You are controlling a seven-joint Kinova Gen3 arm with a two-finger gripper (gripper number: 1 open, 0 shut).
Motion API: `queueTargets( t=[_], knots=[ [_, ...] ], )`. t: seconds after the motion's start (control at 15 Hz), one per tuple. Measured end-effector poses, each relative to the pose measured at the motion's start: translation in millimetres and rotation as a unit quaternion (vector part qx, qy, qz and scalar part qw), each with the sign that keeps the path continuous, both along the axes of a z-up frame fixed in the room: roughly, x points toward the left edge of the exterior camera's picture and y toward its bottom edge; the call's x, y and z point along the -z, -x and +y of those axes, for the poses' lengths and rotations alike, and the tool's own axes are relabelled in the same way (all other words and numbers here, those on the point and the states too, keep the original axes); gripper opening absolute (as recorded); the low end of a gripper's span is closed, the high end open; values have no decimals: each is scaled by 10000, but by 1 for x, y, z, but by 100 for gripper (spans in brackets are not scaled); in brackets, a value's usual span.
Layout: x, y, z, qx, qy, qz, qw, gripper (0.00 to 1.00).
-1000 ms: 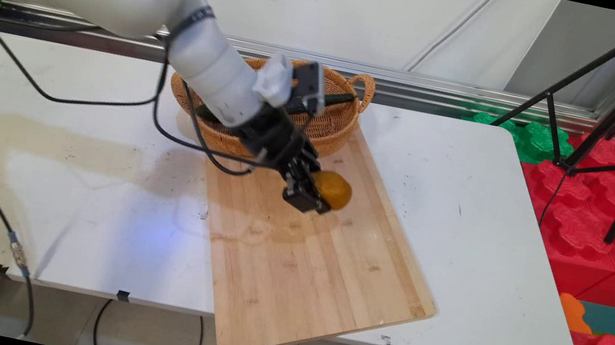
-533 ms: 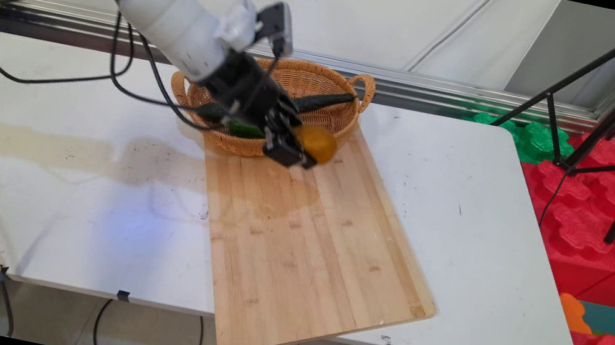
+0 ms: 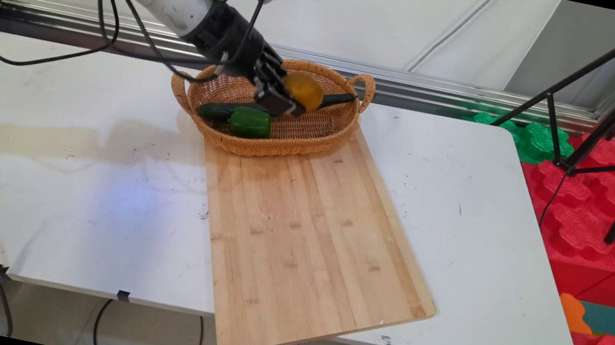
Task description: Place the picked object in the vegetable basket
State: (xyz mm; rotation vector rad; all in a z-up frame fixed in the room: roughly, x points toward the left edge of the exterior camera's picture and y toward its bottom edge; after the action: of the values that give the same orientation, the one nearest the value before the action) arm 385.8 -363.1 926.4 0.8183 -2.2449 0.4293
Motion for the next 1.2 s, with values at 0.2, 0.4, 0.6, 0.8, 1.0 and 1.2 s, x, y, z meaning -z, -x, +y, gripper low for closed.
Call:
queueTargets(
  t=[0.2, 0.4, 0.6, 0.8, 1.0, 1.2],
  knots=[
    [9, -13, -25, -234, 17, -89, 9997, 0],
    [20, -18, -46, -402, -21, -132, 9991, 0],
    [30, -19, -63, -499, -75, -162, 9986, 0],
    [41, -18, -80, -557, -172, -196, 9981, 0],
    [50, -16, -90, -536, -299, -230, 9978, 0],
    [59, -14, -97, -461, -460, -252, 9976, 0]
  ],
)
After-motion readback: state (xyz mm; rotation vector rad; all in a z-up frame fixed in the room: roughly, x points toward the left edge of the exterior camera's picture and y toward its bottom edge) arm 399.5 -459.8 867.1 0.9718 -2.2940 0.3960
